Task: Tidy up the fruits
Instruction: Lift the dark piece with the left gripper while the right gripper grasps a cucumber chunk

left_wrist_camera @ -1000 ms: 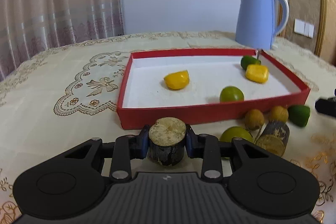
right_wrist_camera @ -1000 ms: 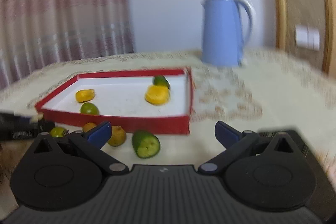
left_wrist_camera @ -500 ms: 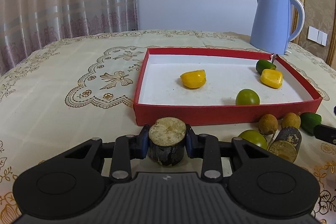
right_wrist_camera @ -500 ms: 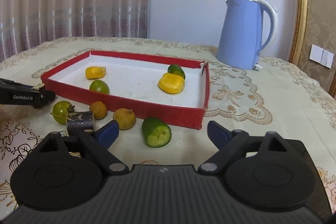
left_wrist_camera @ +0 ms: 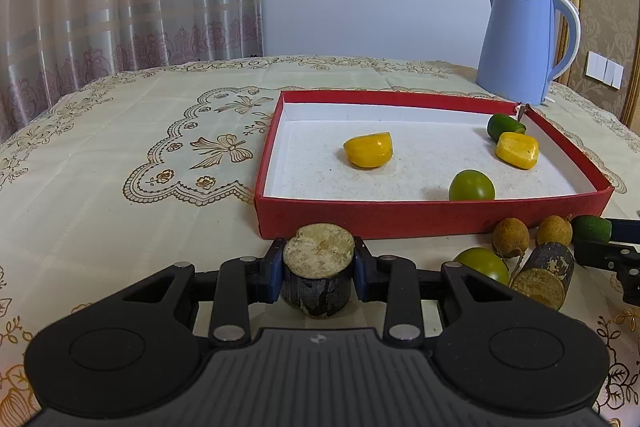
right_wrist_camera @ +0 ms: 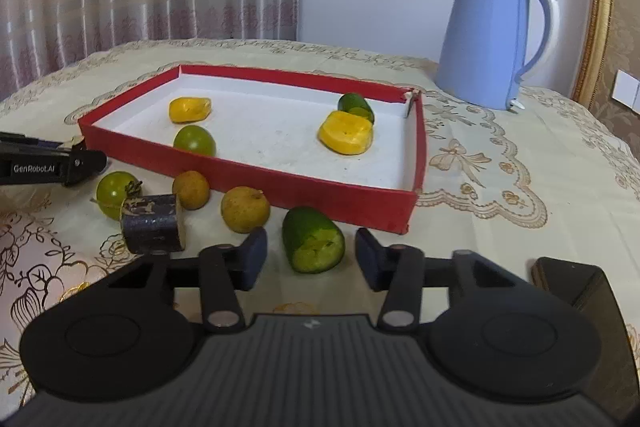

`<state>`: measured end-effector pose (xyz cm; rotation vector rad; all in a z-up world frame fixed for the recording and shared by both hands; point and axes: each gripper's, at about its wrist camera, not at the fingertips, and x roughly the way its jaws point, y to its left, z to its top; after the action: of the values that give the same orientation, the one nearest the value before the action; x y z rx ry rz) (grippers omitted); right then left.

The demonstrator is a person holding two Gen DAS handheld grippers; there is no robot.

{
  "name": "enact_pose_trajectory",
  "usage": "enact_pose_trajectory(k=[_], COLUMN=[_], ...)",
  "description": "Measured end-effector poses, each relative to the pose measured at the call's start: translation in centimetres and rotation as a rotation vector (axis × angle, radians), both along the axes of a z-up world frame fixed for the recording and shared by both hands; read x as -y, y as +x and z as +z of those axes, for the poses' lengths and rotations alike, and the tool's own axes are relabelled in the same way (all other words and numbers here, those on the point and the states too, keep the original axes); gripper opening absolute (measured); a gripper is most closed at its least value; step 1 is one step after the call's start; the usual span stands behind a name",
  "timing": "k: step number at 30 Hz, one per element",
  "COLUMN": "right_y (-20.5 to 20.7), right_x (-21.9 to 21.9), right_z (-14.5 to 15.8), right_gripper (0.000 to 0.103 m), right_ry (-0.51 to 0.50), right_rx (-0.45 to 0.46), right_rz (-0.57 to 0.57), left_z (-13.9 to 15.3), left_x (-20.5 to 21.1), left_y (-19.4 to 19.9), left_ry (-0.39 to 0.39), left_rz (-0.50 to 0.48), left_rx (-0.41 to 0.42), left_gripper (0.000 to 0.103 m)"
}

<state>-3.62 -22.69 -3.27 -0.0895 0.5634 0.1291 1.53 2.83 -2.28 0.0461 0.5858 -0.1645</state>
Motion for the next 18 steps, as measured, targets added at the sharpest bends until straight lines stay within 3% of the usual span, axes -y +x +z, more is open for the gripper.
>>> enact_pose_trajectory(k=[6, 18], right_y=[0.12, -0.01], right_x=[-0.02, 0.29], right_z=[0.01, 0.10], right_gripper=[0.032, 0.032], right_ry=[-0.007, 0.005], right_rx=[-0.002, 0.002], right_rz=[-0.013, -0.030], left_z=[-0.06, -0.22], left_x=[-0.01, 0.76], left_y=[0.03, 0.13], left_ry=[0.002, 0.047], left_rz=[0.000, -0.008], left_rx=[-0.002, -0.008], left_gripper=[0.032, 0.033])
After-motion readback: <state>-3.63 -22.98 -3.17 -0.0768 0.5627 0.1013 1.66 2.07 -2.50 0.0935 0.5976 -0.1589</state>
